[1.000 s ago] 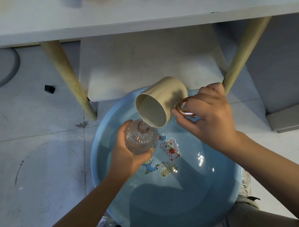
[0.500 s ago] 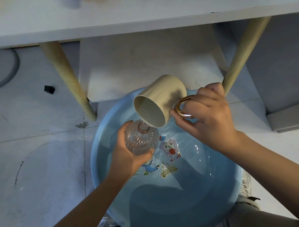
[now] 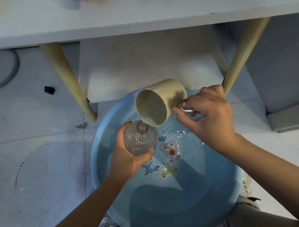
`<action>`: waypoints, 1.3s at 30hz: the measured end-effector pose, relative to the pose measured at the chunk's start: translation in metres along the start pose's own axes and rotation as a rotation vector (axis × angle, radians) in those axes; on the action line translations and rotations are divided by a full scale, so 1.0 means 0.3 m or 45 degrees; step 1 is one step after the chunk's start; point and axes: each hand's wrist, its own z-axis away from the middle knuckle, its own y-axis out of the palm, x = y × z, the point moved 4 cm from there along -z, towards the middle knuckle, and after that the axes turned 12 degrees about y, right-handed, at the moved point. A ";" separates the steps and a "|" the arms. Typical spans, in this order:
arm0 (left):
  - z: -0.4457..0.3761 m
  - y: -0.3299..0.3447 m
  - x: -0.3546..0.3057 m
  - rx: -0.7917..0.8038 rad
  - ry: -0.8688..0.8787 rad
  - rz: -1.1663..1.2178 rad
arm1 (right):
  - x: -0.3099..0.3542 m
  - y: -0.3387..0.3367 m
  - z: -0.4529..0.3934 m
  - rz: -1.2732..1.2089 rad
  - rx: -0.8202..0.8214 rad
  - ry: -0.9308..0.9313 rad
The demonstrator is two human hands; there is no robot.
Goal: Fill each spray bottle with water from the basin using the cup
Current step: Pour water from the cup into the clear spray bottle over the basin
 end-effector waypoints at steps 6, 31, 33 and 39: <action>0.001 -0.019 -0.010 -0.062 0.011 -0.086 | -0.161 0.039 0.060 -0.534 0.258 1.046; 0.034 -0.075 -0.068 -0.220 0.057 -0.051 | -0.032 0.162 0.166 0.642 0.300 -0.839; 0.039 -0.089 -0.084 -0.201 0.074 -0.035 | -0.035 0.150 0.154 0.586 0.273 -0.725; 0.054 -0.145 -0.194 -0.077 0.104 0.002 | -0.082 0.079 0.088 0.196 0.631 0.348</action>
